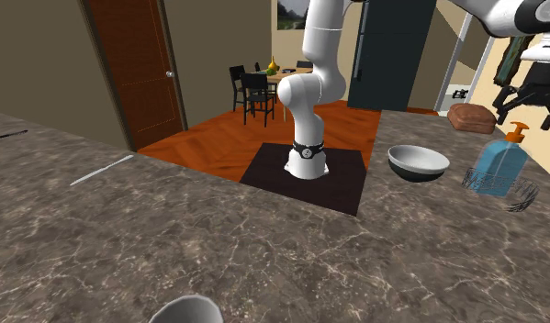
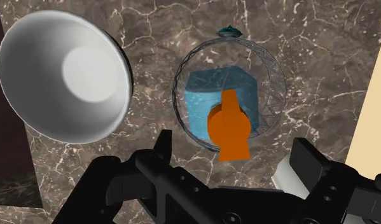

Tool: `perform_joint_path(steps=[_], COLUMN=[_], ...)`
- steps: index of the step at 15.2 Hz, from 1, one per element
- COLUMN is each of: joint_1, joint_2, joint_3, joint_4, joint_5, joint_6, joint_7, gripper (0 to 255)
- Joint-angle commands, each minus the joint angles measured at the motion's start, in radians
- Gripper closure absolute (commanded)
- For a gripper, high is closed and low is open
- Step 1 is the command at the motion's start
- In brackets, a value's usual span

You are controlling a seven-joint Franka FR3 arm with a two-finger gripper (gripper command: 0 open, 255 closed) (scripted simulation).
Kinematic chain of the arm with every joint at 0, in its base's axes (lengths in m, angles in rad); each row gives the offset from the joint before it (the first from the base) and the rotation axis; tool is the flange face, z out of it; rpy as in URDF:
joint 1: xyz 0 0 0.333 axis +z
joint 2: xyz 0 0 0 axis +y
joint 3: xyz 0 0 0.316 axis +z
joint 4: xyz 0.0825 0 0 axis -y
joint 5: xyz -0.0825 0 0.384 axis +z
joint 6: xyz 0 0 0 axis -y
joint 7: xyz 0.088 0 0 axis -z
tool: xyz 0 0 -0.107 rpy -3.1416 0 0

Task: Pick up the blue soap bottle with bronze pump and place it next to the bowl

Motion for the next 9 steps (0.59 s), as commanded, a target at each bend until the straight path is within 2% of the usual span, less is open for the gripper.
perform_joint_path(steps=[1,2,9], joint_1=[-0.004,-0.005,-0.005], joint_2=[-0.021,-0.029,-0.029], joint_3=[0.006,0.008,0.008], joint_4=[0.039,0.058,0.058], joint_5=[0.02,0.026,0.027], joint_6=[-0.053,-0.078,-0.078], joint_7=[-0.011,-0.016,-0.016], gripper=[0,0,0])
